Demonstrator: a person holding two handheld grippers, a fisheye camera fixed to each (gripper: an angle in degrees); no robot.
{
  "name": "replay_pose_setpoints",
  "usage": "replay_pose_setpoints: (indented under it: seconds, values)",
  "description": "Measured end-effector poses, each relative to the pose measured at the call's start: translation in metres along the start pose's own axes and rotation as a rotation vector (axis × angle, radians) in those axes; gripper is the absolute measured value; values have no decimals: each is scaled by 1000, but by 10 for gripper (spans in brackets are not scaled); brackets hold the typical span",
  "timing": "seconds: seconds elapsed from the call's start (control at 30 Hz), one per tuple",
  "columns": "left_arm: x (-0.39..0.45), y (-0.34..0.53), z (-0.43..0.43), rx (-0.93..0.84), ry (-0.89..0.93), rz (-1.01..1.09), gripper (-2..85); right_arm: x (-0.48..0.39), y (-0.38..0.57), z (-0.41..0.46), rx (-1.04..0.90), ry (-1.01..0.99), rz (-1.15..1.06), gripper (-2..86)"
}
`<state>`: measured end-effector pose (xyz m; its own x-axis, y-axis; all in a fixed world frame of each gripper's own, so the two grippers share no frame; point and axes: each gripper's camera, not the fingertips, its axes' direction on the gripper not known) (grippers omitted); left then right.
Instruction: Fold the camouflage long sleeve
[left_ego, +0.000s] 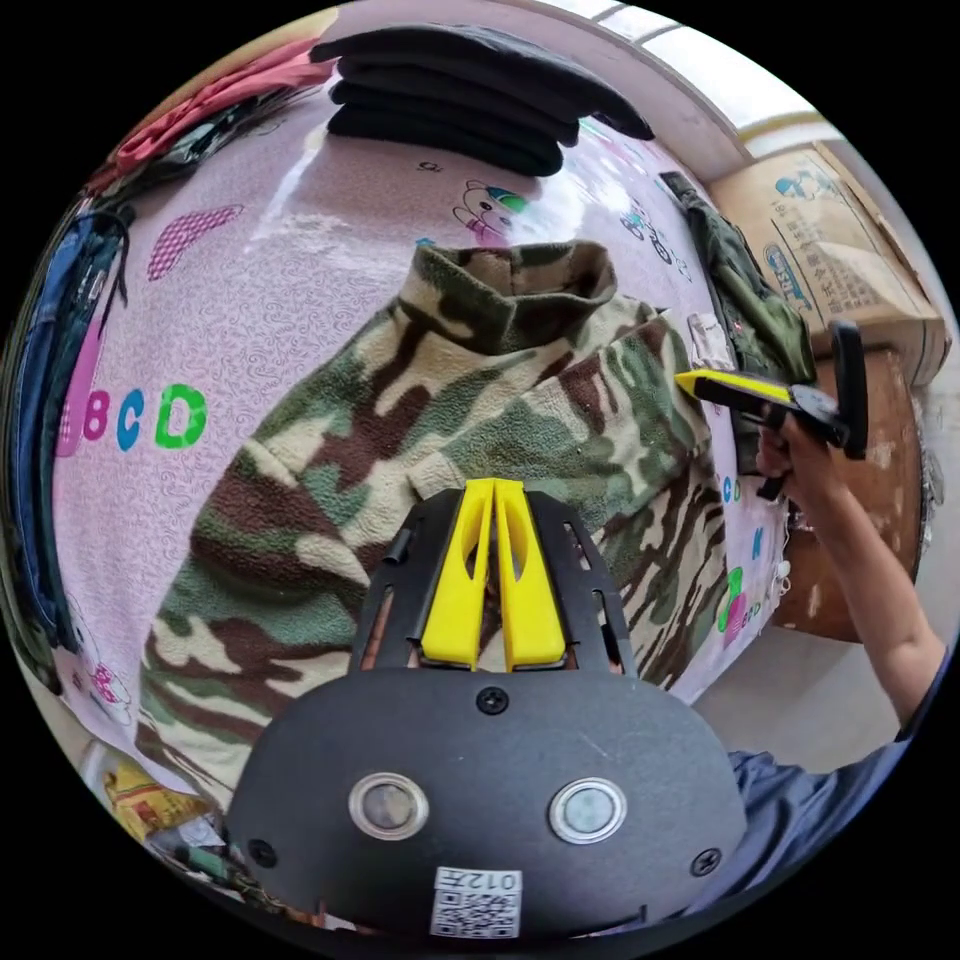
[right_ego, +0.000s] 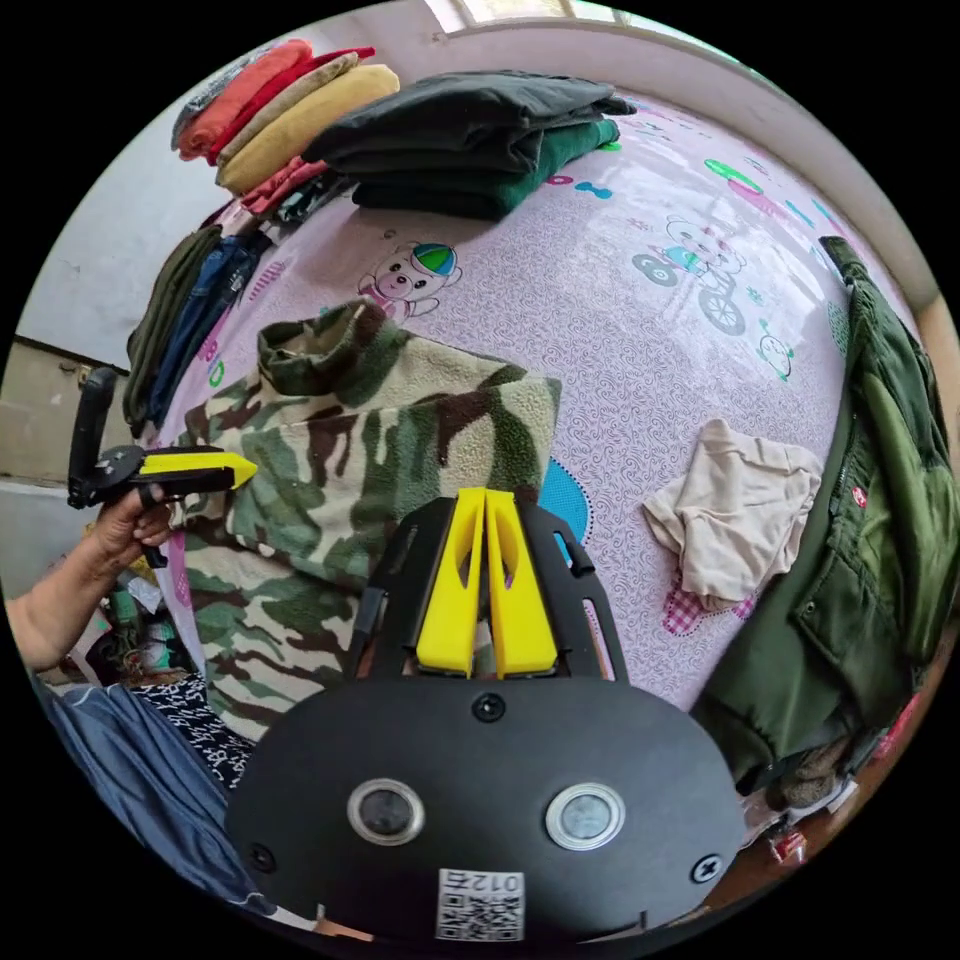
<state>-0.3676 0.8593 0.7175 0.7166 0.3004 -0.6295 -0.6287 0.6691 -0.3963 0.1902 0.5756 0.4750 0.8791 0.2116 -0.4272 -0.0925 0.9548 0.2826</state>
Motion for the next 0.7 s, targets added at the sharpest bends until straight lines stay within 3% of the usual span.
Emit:
replay_pose_setpoints:
  seconds: [0.17, 0.27, 0.4, 0.6, 0.7]
  values:
    - [9, 14, -3, 18, -50, 67, 0, -15, -6, -8, 8, 7, -54, -2]
    - [1, 26, -9, 33, 14, -11, 1, -16, 0, -23, 38, -49, 1, -2]
    - [20, 57, -44, 145, 3, 61, 3, -45, 37, -77, 160, -98, -45, -2]
    - [36, 83, -9, 1, -105, 103, 3, -80, 57, -50, 3, -20, -31, -2]
    - [29, 98, -15, 33, -63, 58, 4, -92, 60, -51, 1, 11, 12, -2]
